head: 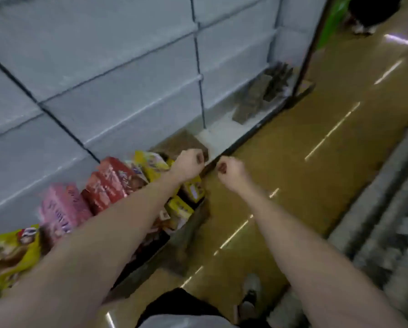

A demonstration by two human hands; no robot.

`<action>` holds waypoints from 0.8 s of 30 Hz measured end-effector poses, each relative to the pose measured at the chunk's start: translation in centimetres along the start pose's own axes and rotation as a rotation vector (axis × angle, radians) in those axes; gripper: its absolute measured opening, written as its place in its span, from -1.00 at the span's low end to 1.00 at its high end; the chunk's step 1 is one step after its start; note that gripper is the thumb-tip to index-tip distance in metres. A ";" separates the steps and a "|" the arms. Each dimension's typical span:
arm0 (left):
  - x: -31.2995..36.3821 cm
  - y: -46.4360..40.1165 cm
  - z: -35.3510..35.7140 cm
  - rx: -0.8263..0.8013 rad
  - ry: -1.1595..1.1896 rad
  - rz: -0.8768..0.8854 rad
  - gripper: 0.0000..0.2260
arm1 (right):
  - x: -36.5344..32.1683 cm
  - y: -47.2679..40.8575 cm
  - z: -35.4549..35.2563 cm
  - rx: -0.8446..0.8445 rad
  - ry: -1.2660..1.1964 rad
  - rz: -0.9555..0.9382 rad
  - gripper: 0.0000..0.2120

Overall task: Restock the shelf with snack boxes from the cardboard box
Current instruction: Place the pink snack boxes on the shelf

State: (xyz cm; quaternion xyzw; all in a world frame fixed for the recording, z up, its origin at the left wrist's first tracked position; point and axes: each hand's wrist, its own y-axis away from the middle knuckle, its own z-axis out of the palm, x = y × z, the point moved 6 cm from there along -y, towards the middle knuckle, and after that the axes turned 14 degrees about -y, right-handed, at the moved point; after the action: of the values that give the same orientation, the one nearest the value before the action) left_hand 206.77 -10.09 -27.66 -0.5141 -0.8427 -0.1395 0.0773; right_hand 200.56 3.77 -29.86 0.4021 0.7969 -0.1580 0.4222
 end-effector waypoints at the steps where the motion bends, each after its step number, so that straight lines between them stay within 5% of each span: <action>1: -1.3 0.2 -0.8 0.009 -0.005 -0.063 -0.91 | -1.0 -1.1 1.0 -0.055 0.004 -0.052 -0.86; 8: -10.2 6.0 -7.0 0.205 0.032 -0.495 -0.94 | -10.6 -4.5 8.1 -0.422 0.012 -0.426 -0.81; 13: -16.0 11.7 -8.7 0.287 0.110 -0.729 -0.77 | -17.3 -3.9 13.7 -0.631 0.056 -0.607 -0.88; 16: -18.1 14.4 -10.4 0.336 0.079 -0.850 -0.91 | -21.4 -4.0 16.7 -0.723 0.086 -0.713 -0.88; 24: -24.7 20.4 -10.0 0.530 0.143 -1.159 -0.78 | -29.3 -2.3 25.0 -0.938 0.209 -0.972 -0.79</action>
State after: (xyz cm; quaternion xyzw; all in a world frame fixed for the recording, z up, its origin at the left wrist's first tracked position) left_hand 236.09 -25.28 -21.80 0.0719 -0.9827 0.0204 0.1696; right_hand 221.82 -27.32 -21.51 -0.2136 0.9077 0.0722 0.3538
